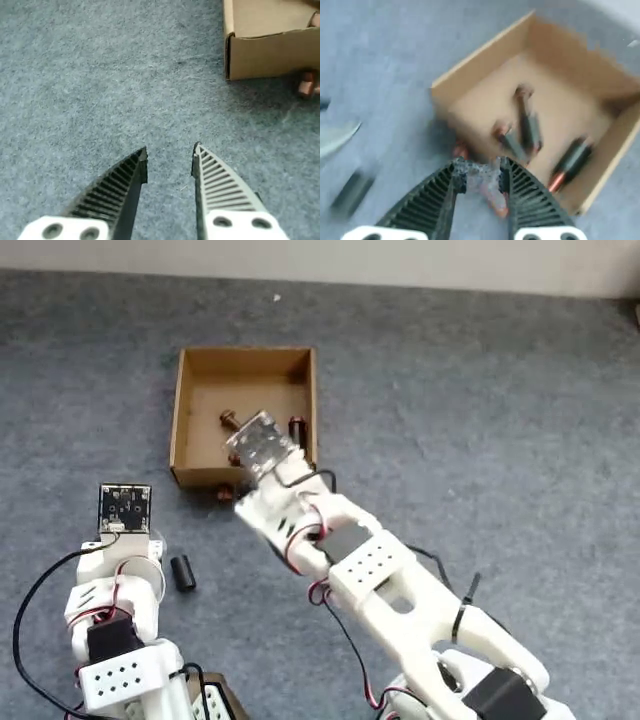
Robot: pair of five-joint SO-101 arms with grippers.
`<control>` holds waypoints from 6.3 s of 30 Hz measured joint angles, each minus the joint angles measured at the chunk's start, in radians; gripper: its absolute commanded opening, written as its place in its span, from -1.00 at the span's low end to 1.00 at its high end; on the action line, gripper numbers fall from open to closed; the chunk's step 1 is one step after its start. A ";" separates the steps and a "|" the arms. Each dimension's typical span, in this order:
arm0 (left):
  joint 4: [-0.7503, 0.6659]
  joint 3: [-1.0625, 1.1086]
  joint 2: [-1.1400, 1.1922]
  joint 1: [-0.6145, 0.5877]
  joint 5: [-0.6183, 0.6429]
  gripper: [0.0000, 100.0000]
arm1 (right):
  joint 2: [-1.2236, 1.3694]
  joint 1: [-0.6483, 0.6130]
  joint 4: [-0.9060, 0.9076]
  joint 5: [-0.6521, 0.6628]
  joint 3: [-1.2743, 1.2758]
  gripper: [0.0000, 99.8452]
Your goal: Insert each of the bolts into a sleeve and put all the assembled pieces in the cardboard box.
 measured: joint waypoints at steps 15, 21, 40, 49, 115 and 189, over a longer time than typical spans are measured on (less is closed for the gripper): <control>0.000 0.000 0.000 0.000 0.000 -0.66 | 0.158 -0.064 0.531 -0.074 -0.230 -0.80; 0.000 0.000 0.000 0.000 0.000 -0.66 | 0.158 -0.031 0.758 -0.419 -0.361 -0.80; 0.000 0.000 0.000 0.000 0.000 -0.66 | 0.157 0.049 1.031 -0.807 -0.336 -0.80; 0.000 0.000 0.000 0.000 0.000 -0.66 | 0.157 0.164 0.848 -0.815 -0.147 -0.80; 0.448 -0.718 0.545 0.342 0.035 -0.49 | -0.195 0.555 0.192 -0.669 0.284 -0.99; 0.732 -1.838 1.875 0.853 -0.489 -0.99 | -0.201 0.701 0.189 -0.672 0.285 -0.99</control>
